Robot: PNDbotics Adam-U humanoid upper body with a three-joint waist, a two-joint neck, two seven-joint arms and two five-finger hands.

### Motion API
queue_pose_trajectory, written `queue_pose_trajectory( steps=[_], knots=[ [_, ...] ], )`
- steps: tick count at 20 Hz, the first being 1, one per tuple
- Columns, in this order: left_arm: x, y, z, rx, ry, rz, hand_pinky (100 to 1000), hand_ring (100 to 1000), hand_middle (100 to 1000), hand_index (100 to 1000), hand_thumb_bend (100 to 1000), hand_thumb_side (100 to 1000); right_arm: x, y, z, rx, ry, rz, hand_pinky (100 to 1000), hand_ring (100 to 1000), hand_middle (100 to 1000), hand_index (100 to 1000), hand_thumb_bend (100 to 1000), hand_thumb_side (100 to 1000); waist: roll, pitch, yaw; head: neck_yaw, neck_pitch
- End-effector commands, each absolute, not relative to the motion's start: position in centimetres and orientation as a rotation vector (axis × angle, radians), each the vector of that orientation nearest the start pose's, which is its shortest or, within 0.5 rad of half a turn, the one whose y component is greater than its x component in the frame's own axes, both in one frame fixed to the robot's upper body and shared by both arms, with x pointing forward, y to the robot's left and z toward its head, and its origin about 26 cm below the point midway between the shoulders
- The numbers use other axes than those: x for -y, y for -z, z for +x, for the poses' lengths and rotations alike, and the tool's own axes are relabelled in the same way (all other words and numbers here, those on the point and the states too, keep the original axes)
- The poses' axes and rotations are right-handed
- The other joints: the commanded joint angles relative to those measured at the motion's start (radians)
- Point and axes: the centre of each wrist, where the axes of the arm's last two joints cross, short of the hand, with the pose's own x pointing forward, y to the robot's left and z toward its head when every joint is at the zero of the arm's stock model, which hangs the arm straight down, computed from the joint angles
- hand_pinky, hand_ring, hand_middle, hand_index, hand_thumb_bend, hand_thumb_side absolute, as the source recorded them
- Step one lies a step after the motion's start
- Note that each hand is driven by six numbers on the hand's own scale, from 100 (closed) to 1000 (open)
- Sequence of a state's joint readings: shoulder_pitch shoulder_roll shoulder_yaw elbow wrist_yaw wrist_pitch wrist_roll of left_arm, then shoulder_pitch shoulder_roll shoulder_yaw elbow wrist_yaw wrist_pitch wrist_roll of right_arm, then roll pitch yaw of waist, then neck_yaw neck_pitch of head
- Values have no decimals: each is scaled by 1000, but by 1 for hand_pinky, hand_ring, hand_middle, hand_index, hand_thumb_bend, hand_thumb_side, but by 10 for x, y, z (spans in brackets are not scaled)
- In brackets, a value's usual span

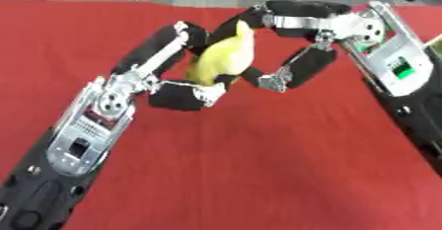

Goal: Pick up the objects with one hand, pass them to the other hand, and then place them into the box on the other side of the table.

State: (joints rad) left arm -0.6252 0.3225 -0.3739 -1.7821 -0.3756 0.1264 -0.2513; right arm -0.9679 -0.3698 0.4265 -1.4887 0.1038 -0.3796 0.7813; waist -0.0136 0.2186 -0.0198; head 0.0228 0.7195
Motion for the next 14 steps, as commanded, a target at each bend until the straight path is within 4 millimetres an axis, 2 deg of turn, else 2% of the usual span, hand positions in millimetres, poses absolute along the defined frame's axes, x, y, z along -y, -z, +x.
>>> queue_pose_trajectory(
  steps=[1, 5, 8, 10, 11, 14],
  knots=[
    [-144, -230, 337, 2121, 1151, 278, 680, 548, 471, 727, 100, 213, 121, -278, 392, -2359, 2401, -234, 869, 916, 548, 477, 100, 169, 1, -14, 0, -4, 3],
    [-143, -230, 336, 2123, 1124, 297, 688, 572, 514, 792, 100, 258, 121, -278, 391, -2388, 2384, -234, 860, 901, 496, 472, 100, 142, 1, -14, 0, -3, 2],
    [-143, -229, 336, 2123, 1113, 305, 695, 586, 533, 834, 103, 344, 121, -278, 391, -2408, 2372, -239, 853, 884, 449, 468, 100, 124, 1, -13, 0, -3, 2],
    [-143, -229, 336, 2122, 1109, 309, 697, 592, 546, 849, 205, 416, 121, -278, 391, -2418, 2367, -242, 848, 870, 420, 457, 100, 117, 1, -13, -1, -2, 1],
    [-143, -228, 336, 2123, 1109, 308, 702, 603, 562, 860, 297, 478, 121, -278, 391, -2421, 2367, -244, 846, 866, 413, 451, 100, 109, 2, -13, -1, -3, 1],
    [-144, -228, 336, 2130, 1117, 307, 709, 614, 579, 875, 448, 562, 121, -278, 391, -2434, 2364, -249, 841, 857, 401, 440, 100, 100, 2, -13, -1, -4, 4]
  ],
)
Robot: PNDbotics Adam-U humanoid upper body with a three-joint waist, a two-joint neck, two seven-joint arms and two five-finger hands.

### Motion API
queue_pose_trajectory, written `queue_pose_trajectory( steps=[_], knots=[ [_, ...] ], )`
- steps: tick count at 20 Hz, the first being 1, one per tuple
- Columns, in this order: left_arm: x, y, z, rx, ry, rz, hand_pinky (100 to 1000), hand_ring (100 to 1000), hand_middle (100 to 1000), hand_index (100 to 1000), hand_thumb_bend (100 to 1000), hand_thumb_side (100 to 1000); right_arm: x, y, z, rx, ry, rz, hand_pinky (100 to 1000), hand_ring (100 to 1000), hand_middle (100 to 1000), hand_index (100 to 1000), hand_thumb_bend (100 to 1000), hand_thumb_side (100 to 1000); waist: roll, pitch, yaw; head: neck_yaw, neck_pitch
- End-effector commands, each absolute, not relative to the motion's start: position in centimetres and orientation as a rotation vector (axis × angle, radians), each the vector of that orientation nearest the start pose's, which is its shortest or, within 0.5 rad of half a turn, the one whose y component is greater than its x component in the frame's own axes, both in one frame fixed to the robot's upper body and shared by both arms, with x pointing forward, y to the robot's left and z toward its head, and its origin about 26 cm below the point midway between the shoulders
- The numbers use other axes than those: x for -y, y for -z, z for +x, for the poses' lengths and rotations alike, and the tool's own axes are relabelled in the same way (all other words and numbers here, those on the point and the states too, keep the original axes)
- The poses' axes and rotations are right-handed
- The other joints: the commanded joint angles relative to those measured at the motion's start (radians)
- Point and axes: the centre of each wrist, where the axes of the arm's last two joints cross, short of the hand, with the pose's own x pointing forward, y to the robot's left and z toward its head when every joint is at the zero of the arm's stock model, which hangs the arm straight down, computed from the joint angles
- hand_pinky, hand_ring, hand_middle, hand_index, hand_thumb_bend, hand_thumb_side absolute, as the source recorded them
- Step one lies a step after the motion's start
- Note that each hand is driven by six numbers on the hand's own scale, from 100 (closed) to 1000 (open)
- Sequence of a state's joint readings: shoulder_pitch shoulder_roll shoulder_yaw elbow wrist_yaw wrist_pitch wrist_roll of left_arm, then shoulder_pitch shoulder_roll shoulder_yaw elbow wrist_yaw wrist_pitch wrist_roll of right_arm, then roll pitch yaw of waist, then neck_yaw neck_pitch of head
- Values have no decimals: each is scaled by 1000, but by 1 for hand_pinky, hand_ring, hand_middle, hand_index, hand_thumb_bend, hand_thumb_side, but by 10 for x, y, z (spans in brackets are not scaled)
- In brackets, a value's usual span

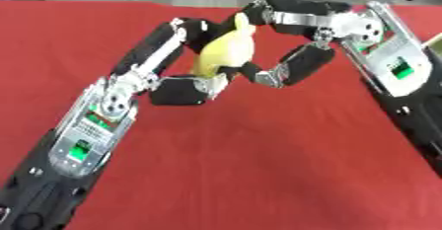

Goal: Pick up the objects with one hand, pass them to the other hand, and then place them into the box on the other side of the table.

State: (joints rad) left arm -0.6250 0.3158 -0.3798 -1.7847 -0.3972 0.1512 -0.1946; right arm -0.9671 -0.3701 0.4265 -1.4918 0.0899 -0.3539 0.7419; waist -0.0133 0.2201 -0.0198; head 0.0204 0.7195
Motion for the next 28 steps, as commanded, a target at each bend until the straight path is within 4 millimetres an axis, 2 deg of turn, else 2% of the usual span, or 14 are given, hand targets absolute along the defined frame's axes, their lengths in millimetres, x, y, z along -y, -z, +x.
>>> queue_pose_trajectory(
  steps=[1, 3, 6, 9, 15, 20, 28],
  knots=[
    [-144, -228, 335, 2134, 1121, 305, 711, 618, 585, 880, 487, 582, 121, -278, 391, -2439, 2362, -252, 841, 856, 400, 439, 100, 100, 3, -14, 0, -2, 5],
    [-144, -227, 335, 2139, 1132, 306, 715, 624, 592, 887, 561, 613, 121, -279, 391, -2445, 2361, -258, 839, 853, 398, 436, 100, 100, 3, -13, 0, -2, 6],
    [-145, -227, 335, 2143, 1148, 313, 720, 633, 597, 890, 724, 641, 122, -279, 391, -2446, 2367, -259, 838, 852, 396, 434, 100, 100, 3, -13, -1, -1, 9],
    [-146, -226, 336, 2148, 1163, 332, 725, 640, 601, 889, 790, 624, 122, -279, 390, -2445, 2368, -258, 836, 851, 395, 432, 100, 100, 3, -12, -2, 0, 10],
    [-147, -224, 337, 2147, 1190, 351, 729, 648, 607, 894, 822, 580, 123, -280, 390, -2456, 2364, -262, 835, 850, 394, 430, 100, 100, 4, -12, -2, 0, 9],
    [-148, -221, 337, 2139, 1194, 354, 730, 649, 609, 893, 879, 631, 123, -280, 390, -2470, 2363, -269, 833, 851, 394, 430, 100, 100, 4, -12, -2, 1, 10],
    [-152, -219, 338, 2128, 1179, 392, 736, 659, 622, 903, 914, 653, 125, -280, 390, -2521, 2367, -298, 832, 855, 394, 433, 100, 100, 6, -12, -4, 1, 13]
  ],
)
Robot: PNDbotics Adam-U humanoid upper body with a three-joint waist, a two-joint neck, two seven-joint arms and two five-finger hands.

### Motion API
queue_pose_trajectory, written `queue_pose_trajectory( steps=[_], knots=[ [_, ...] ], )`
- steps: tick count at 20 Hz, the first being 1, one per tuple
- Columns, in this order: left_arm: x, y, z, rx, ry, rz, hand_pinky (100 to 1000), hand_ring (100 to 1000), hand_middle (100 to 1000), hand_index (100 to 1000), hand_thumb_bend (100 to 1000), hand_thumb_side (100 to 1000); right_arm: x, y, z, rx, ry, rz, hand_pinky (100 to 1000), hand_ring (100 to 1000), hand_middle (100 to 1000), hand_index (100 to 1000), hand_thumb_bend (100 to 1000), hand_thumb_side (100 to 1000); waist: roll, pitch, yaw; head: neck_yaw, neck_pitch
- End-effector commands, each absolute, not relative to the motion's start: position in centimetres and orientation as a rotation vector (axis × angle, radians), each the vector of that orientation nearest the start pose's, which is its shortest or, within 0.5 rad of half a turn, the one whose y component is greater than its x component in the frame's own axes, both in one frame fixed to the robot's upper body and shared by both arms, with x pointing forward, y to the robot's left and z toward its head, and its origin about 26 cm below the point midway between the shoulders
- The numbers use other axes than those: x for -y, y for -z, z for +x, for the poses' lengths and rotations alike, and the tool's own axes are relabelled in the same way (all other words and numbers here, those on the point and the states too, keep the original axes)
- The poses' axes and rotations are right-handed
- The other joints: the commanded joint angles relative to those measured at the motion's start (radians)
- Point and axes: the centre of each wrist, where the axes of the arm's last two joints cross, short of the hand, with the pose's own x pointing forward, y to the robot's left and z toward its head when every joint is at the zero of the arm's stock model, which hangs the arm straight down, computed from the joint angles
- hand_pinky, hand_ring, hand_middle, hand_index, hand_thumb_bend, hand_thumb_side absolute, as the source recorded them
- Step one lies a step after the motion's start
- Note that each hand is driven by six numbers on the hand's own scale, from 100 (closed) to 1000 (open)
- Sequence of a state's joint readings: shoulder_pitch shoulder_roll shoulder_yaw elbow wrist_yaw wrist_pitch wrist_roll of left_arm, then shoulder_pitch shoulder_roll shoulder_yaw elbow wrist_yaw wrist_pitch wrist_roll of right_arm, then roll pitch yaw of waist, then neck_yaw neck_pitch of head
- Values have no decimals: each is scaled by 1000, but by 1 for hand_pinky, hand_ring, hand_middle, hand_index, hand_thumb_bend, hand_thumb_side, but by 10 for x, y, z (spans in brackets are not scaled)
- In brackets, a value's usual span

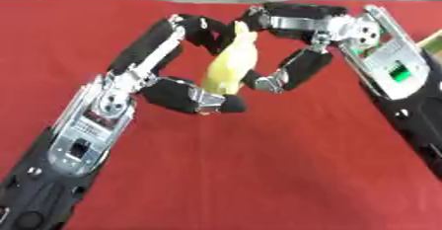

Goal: Pick up the objects with one hand, pass them to the other hand, and then place them into the box on the other side of the table.

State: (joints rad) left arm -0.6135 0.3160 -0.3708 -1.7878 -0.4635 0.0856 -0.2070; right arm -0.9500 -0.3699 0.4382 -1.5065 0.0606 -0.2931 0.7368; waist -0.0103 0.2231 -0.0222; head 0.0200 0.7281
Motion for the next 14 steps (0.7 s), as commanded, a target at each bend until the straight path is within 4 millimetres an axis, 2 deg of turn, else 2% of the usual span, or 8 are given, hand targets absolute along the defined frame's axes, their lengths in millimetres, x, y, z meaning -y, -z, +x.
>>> queue_pose_trajectory(
  steps=[1, 6, 14],
  knots=[
    [-154, -219, 338, 2125, 1173, 409, 737, 661, 624, 904, 929, 657, 126, -281, 389, -2530, 2361, -301, 832, 855, 395, 433, 100, 100, 3, -15, -2, 1, 3],
    [-167, -214, 340, 2092, 1123, 518, 736, 668, 628, 906, 953, 670, 132, -289, 385, -2594, 2311, -315, 833, 857, 397, 437, 100, 100, 6, -16, -4, -5, 9],
    [-200, -207, 338, 2031, 988, 661, 732, 665, 620, 902, 922, 671, 152, -303, 374, -2739, 2217, -359, 838, 866, 399, 443, 100, 100, 9, -17, -5, -25, 11]
  ],
)
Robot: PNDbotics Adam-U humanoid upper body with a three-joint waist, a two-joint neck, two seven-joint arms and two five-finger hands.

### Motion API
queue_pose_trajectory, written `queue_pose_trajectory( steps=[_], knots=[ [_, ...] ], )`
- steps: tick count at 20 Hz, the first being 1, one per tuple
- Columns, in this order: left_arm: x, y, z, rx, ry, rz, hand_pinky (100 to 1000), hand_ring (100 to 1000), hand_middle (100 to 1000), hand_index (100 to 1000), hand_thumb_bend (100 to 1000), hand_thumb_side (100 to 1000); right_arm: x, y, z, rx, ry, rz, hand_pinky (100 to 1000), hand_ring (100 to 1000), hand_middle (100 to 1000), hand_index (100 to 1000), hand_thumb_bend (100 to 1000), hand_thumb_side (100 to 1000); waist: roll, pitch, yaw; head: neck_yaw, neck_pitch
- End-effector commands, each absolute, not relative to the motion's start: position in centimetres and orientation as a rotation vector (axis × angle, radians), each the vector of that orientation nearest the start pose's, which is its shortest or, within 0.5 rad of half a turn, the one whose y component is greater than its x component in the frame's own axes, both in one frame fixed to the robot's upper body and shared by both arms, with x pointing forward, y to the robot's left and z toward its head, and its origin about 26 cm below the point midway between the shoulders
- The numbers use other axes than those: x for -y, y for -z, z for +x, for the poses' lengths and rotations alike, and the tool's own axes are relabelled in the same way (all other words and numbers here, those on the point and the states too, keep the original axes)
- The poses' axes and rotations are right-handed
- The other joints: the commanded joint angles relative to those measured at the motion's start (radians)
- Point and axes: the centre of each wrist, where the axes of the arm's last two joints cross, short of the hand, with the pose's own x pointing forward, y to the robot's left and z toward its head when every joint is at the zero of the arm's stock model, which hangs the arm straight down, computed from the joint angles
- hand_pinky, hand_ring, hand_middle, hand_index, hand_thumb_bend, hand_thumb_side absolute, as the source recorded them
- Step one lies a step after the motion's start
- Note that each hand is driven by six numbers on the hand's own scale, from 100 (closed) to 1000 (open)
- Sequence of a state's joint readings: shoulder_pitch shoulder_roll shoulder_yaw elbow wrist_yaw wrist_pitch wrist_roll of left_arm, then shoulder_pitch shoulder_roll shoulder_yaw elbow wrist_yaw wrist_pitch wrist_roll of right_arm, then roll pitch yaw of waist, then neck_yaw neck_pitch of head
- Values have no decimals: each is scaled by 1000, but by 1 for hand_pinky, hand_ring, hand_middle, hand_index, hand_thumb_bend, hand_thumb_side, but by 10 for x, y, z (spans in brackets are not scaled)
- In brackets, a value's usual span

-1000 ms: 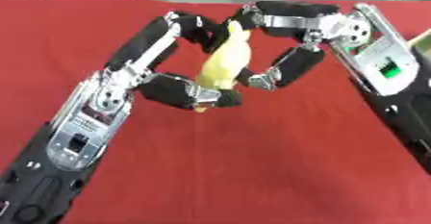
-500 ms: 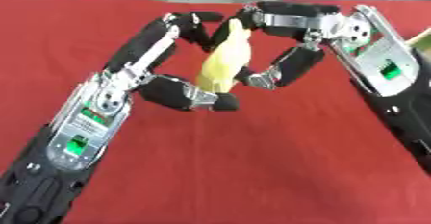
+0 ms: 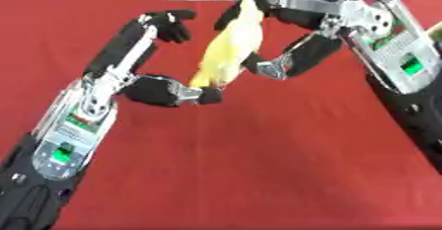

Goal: Pick up the objects with one hand, pass them to the other hand, and then place them into the box on the other side of the table.

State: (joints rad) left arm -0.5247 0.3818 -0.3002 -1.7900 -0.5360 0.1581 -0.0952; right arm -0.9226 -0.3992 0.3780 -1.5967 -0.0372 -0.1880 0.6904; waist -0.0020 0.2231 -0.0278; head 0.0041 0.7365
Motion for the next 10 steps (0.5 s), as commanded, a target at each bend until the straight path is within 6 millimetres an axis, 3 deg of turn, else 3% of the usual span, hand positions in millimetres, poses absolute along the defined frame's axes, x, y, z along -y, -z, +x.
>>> queue_pose_trajectory(
  steps=[1, 7, 10],
  knots=[
    [-203, -207, 337, 2026, 977, 671, 732, 664, 619, 901, 914, 670, 156, -305, 373, -2762, 2201, -360, 839, 867, 400, 445, 100, 100, 1, -18, 1, -12, 2],
    [-225, -206, 330, 1998, 921, 731, 732, 661, 616, 895, 879, 662, 188, -319, 363, -2956, 2057, -369, 841, 872, 402, 448, 100, 100, 0, -24, -2, -12, 0],
    [-241, -207, 325, 1977, 881, 785, 717, 636, 586, 871, 808, 651, 222, -326, 359, -3091, 1967, -248, 841, 872, 406, 450, 100, 100, 0, -23, -8, -31, -3]
  ],
)
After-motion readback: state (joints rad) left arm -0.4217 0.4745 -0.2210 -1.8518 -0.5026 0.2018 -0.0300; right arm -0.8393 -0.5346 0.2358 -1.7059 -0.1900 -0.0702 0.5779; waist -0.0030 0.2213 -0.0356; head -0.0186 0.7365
